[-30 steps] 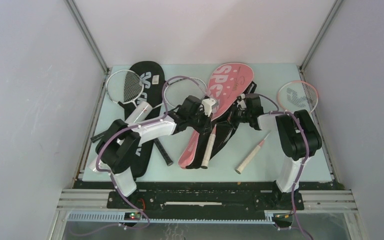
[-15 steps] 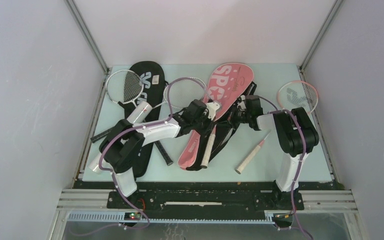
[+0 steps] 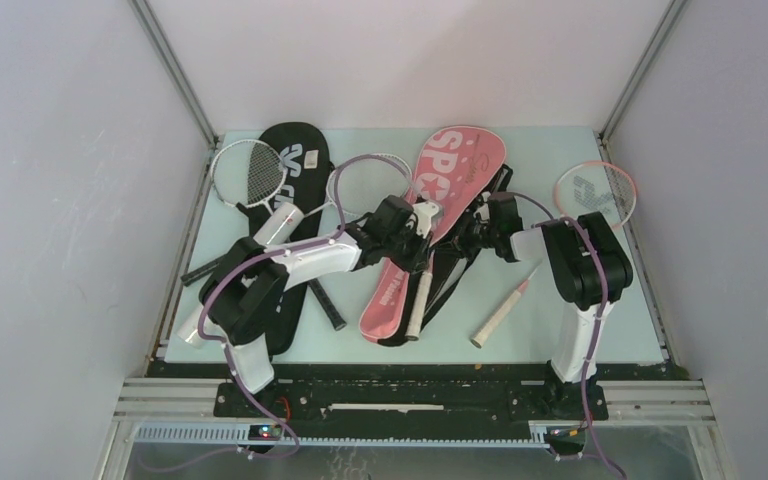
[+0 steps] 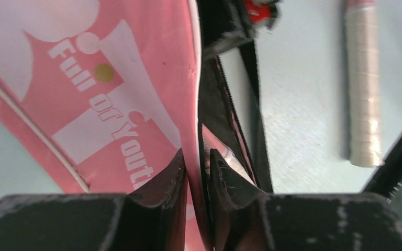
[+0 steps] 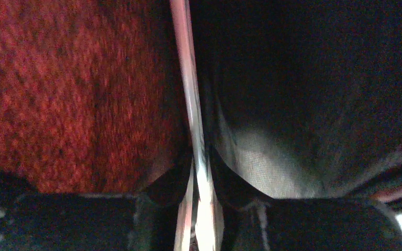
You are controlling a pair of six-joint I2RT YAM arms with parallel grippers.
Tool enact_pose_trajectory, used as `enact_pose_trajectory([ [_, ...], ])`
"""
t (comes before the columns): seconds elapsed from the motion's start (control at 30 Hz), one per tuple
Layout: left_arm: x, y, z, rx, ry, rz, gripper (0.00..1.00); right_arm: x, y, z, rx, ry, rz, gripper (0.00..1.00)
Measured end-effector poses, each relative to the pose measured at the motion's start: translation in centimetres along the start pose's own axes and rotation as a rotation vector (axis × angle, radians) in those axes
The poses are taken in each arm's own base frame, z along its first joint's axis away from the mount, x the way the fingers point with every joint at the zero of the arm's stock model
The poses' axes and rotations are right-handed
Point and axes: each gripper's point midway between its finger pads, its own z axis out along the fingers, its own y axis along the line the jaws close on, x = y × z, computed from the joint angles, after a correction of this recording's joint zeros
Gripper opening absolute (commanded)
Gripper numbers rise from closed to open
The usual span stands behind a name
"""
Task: Pack up the badminton gear
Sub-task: Adjust the racket in the racket bag.
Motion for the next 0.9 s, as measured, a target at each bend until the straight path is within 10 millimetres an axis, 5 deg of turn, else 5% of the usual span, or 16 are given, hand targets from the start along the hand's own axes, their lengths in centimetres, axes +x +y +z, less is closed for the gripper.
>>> enact_pose_trajectory([
  [0.2,0.2,-1.6,-0.3,0.118,0.017,-0.037,0.36,-1.3,-0.2,0.5,0.029,-0.058,-0.046,0.00],
  [0.53,1.2,-2.1,-1.1,0.209,0.064,-0.083,0.58,-2.7,-0.4,0.7,0.056,-0.125,-0.092,0.00],
  [0.77,1.7,-2.2,-1.3,0.217,0.085,-0.078,0.47,-3.4,-0.4,0.7,0.072,-0.149,-0.097,0.00],
  [0.9,1.7,-2.2,-1.3,0.218,0.085,-0.077,0.28,-3.5,-0.5,0.7,0.081,-0.157,-0.096,0.00],
])
